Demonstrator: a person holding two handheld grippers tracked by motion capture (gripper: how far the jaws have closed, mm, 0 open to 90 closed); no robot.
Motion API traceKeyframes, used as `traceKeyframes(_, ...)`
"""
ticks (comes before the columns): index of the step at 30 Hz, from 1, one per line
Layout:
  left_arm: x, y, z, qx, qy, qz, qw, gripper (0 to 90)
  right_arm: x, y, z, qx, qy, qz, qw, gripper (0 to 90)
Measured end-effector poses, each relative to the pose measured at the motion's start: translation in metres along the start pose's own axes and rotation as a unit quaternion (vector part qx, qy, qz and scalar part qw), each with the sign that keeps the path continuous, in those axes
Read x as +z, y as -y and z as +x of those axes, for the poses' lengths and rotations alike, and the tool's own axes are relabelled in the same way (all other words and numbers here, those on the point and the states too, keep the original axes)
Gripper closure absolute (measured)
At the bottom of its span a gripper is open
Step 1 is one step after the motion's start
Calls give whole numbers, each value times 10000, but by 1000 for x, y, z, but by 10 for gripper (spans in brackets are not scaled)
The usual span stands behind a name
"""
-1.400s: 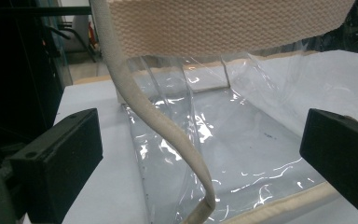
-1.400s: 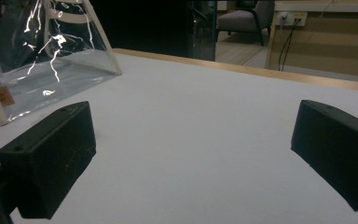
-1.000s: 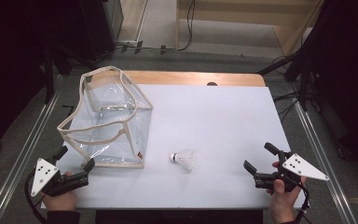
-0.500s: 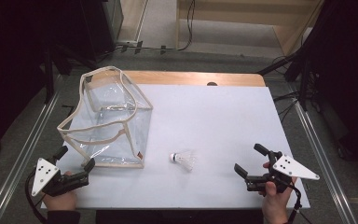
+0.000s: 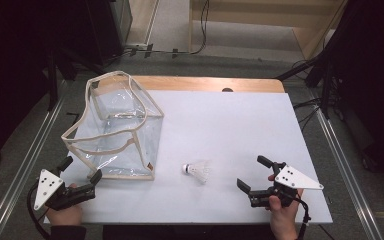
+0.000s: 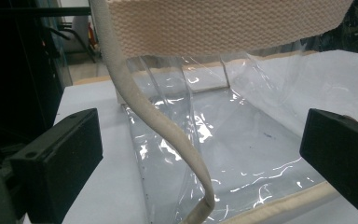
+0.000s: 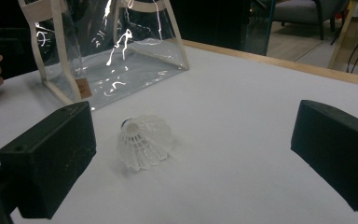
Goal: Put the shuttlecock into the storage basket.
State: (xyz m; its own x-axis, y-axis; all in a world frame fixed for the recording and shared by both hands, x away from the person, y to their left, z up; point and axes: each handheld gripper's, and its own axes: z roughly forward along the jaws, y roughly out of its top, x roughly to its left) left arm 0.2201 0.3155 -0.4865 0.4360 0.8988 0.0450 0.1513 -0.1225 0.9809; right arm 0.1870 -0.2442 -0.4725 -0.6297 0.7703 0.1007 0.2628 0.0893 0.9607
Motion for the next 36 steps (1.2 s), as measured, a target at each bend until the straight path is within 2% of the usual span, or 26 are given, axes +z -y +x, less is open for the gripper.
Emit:
traceKeyframes(14, 0, 0, 0, 4, -5, 2, 10000, 0, 20, 2, 19, -123, -305, 192, 9993, 3)
traceKeyframes(16, 0, 0, 0, 0, 2, -2, 10000, 0, 22, 3, 21, -123, -207, 164, 9996, 149)
traceKeyframes(22, 0, 0, 0, -1, 6, -8, 10000, 0, 29, 6, 28, -164, -350, 279, 9989, 154)
traceKeyframes(24, 0, 0, 0, 5, 3, -10, 10000, 0, 32, 6, 31, -179, -433, 312, 9984, 207)
traceKeyframes(28, 0, 0, 0, 5, 5, -11, 10000, 0, 36, 7, 35, -210, -424, 378, 9982, 255)
traceKeyframes(29, 0, 0, 0, 4, 7, -9, 10000, 0, 39, 8, 38, -214, -271, 429, 9985, 310)
traceKeyframes(31, 0, 0, 0, 5, 6, -11, 10000, 0, 41, 8, 40, -235, -271, 464, 9983, 393)
traceKeyframes(33, 0, 0, 0, 1, 6, -12, 10000, 0, 43, 9, 42, -285, -374, 479, 9977, 524)
traceKeyframes(36, 0, 0, 0, 2, 9, -10, 10000, 0, 47, 10, 47, -408, -448, 639, 9961, 645)
